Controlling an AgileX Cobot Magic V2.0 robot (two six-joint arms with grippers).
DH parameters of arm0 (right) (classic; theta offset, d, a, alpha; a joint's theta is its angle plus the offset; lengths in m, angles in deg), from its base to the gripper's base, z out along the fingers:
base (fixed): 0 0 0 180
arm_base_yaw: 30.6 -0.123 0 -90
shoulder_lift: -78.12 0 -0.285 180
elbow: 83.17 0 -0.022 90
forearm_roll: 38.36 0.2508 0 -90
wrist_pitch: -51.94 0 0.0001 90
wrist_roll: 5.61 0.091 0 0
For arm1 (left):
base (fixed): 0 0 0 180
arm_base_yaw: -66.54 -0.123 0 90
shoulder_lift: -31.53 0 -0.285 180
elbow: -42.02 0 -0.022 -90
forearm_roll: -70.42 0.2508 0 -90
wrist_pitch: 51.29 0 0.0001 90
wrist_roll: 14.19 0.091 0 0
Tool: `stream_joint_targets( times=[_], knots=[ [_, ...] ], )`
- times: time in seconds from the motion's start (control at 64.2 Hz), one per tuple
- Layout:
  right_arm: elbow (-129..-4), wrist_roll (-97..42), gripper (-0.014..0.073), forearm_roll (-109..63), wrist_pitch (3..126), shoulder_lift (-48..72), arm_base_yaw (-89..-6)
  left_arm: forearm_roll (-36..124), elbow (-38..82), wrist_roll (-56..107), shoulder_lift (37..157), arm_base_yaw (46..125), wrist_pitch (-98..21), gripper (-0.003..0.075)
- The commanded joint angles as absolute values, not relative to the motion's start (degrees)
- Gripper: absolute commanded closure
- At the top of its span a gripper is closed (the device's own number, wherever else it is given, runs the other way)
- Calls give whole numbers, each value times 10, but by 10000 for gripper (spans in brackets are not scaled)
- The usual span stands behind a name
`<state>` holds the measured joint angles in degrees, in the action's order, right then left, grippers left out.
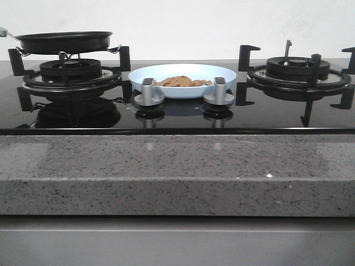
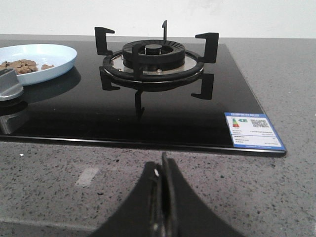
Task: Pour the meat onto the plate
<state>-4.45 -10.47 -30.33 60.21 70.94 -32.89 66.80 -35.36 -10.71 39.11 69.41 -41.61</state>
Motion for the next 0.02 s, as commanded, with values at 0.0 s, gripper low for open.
stream_joint_targets(
  times=[0.0],
  knots=[
    [-48,-107,662,-309,559,719,-325,667,-357,-111,382,697,-468,741]
  ],
)
